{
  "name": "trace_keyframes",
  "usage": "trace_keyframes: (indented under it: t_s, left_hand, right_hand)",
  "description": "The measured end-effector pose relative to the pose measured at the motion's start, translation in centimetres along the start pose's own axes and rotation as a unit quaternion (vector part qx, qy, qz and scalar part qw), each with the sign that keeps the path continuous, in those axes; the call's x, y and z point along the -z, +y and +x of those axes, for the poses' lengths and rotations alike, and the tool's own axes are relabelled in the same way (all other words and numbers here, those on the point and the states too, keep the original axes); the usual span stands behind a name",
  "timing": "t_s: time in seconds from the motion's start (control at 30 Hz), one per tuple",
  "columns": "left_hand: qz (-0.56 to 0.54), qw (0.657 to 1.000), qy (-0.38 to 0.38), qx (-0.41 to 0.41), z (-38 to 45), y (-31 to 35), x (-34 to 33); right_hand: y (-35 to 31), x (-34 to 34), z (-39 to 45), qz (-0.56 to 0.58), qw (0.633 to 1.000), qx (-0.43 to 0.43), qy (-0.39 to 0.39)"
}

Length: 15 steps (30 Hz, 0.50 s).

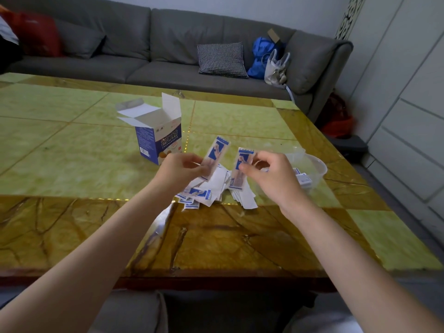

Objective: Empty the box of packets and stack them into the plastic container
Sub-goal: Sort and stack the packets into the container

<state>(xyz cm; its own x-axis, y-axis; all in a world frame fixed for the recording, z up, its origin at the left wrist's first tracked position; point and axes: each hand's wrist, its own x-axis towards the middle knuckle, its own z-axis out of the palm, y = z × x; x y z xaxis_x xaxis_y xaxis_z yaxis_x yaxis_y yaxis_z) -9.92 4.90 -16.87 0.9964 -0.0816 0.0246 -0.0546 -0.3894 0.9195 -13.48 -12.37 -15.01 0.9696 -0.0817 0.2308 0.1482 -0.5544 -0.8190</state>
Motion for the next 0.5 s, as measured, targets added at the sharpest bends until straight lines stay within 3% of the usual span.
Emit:
trace_keyframes:
  t_s: [0.1,0.2,0.27,0.33,0.4,0.5]
  left_hand:
    - [-0.014,0.997,-0.067,-0.035,-0.4,0.6,-0.4]
    - [0.174,0.97,-0.1,-0.141,-0.2,0.5,-0.2]
    - [0.314,0.929,-0.089,-0.177,0.2,-0.2,0.8]
    - [0.414,0.892,-0.1,-0.15,0.6,-1.5,1.8]
    - [0.443,0.882,-0.135,-0.091,0.7,-2.5,2.2]
    - [0.431,0.889,-0.136,-0.073,0.7,-2.9,2.1]
  right_hand:
    - [-0.3,-0.9,-0.4,0.141,0.985,-0.074,-0.069]
    - [-0.4,-1.5,-0.2,0.147,0.988,-0.052,-0.005]
    - [-0.5,-1.3,0.2,0.075,0.996,0.018,0.045]
    - [-0.3,-0.9,0.3,-0.072,0.992,0.104,0.029]
    - [0.2,-0.9,0.1,-0.221,0.964,0.134,-0.067]
    - [1.5,-1.8,-0.6,-0.312,0.922,0.112,-0.201]
